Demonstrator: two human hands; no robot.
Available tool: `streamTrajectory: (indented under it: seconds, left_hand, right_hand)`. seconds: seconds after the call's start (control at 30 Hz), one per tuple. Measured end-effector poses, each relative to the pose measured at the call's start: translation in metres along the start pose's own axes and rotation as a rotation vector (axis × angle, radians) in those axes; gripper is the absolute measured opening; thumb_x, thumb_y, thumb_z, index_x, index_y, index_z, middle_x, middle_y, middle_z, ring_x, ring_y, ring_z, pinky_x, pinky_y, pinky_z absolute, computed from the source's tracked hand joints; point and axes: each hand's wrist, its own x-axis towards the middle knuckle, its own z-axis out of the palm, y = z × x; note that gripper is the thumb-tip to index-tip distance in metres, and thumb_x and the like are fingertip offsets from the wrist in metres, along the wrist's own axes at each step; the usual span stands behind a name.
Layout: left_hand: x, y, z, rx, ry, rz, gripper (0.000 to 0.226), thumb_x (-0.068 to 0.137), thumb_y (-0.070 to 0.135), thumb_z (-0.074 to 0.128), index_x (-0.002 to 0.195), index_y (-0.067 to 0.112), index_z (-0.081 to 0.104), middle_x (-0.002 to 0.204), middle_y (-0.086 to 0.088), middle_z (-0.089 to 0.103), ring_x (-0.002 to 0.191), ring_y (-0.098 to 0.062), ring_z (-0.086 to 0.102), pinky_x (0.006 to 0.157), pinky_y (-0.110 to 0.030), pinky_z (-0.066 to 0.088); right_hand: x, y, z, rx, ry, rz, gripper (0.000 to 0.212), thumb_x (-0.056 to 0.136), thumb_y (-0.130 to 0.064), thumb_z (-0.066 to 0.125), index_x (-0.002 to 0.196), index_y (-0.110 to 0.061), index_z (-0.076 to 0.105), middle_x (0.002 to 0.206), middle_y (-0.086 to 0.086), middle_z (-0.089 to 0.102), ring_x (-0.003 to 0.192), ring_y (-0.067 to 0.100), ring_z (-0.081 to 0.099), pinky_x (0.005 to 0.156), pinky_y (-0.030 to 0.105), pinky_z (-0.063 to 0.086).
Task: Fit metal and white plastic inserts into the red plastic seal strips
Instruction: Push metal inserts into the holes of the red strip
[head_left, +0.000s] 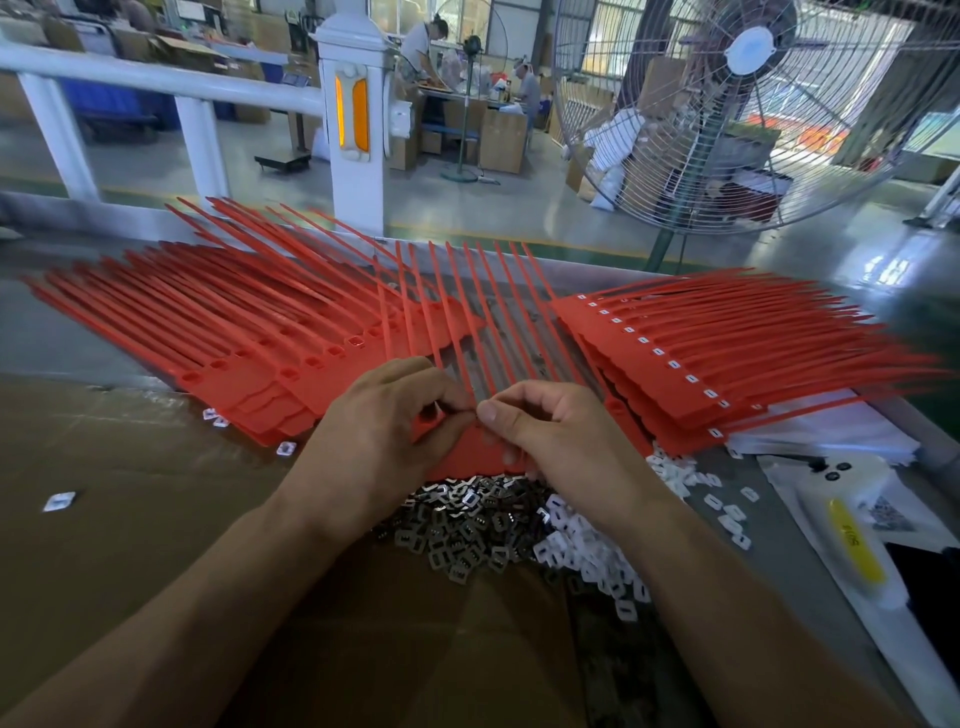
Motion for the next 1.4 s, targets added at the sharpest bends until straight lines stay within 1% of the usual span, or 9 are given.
streamTrajectory:
  seconds: [0.13,0.33,0.5,0.57,0.63,0.77,0.9,1.07,1.4]
  left_hand:
    - [-0.003,0.000,0.002,-0.001,-0.013,-0.022,0.011,0.087,0.026,0.076,0.096,0.021,0.072,0.091,0.014,0.063,0.085,-0.009,0.061,0.073,-0.031,0.053]
    - [-0.003,0.001,0.003,0.000,-0.017,-0.042,0.010,0.087,0.029,0.072,0.096,0.025,0.069,0.090,0.016,0.060,0.087,-0.009,0.060,0.075,-0.021,0.048]
    - [0.000,-0.001,-0.001,0.037,-0.006,-0.086,0.010,0.086,0.025,0.075,0.094,0.027,0.068,0.087,0.017,0.062,0.085,-0.005,0.060,0.074,-0.017,0.045]
    - [0.002,-0.006,-0.006,0.095,0.037,-0.170,0.011,0.085,0.024,0.075,0.091,0.029,0.068,0.085,0.019,0.064,0.084,-0.001,0.059,0.074,-0.018,0.047]
    - [0.002,-0.014,-0.014,0.174,0.058,-0.290,0.008,0.085,0.026,0.074,0.089,0.030,0.068,0.085,0.019,0.063,0.083,-0.001,0.059,0.080,-0.030,0.051]
    - [-0.001,-0.022,-0.026,0.265,-0.016,-0.438,0.006,0.087,0.032,0.074,0.090,0.032,0.070,0.091,0.019,0.062,0.095,-0.012,0.058,0.094,-0.049,0.048]
    - [-0.001,-0.024,-0.026,0.354,-0.117,-0.463,0.004,0.088,0.038,0.072,0.090,0.037,0.069,0.095,0.022,0.059,0.104,-0.011,0.053,0.101,-0.043,0.036]
    - [-0.002,-0.031,-0.021,0.403,-0.180,-0.491,0.005,0.091,0.043,0.070,0.092,0.038,0.069,0.095,0.022,0.055,0.104,-0.007,0.045,0.094,-0.034,0.023]
    - [-0.003,-0.037,-0.015,0.364,-0.151,-0.538,0.005,0.089,0.036,0.074,0.088,0.040,0.071,0.085,0.026,0.059,0.101,-0.009,0.055,0.096,-0.038,0.029]
  right_hand:
    - [0.003,0.002,0.000,0.087,0.008,0.042,0.010,0.094,-0.035,0.072,0.091,-0.027,0.077,0.077,-0.006,0.074,0.062,0.004,0.062,0.053,0.017,0.045]
    - [0.005,0.003,0.000,0.137,-0.019,0.060,0.013,0.090,-0.037,0.071,0.086,-0.027,0.077,0.075,-0.004,0.072,0.060,0.006,0.060,0.051,0.019,0.045]
    - [0.004,0.003,0.000,0.072,-0.011,0.043,0.019,0.095,-0.045,0.068,0.092,-0.029,0.077,0.085,-0.007,0.076,0.071,0.005,0.066,0.066,0.024,0.048]
    - [0.004,0.004,0.000,-0.088,0.066,-0.001,0.023,0.095,-0.052,0.066,0.098,-0.032,0.076,0.091,-0.019,0.075,0.079,-0.004,0.068,0.074,0.016,0.046]
    - [0.003,0.005,0.000,-0.245,0.126,-0.055,0.021,0.096,-0.051,0.066,0.103,-0.033,0.074,0.090,-0.030,0.070,0.085,-0.013,0.064,0.069,0.005,0.044]
    - [0.003,0.007,0.000,-0.370,0.099,-0.039,0.020,0.099,-0.043,0.066,0.112,-0.030,0.074,0.100,-0.020,0.072,0.093,-0.010,0.064,0.077,0.009,0.045]
    - [0.003,0.008,0.001,-0.412,0.078,-0.037,0.018,0.099,-0.042,0.067,0.110,-0.030,0.075,0.098,-0.019,0.072,0.092,-0.012,0.063,0.075,0.011,0.045]
    - [0.002,0.007,0.001,-0.481,0.077,-0.057,0.017,0.098,-0.044,0.066,0.108,-0.032,0.074,0.098,-0.022,0.070,0.091,-0.015,0.060,0.071,0.009,0.041]
    - [-0.002,0.000,0.001,-0.563,-0.106,-0.176,0.016,0.092,-0.042,0.075,0.106,-0.033,0.076,0.097,-0.022,0.068,0.094,-0.010,0.061,0.078,0.004,0.044]
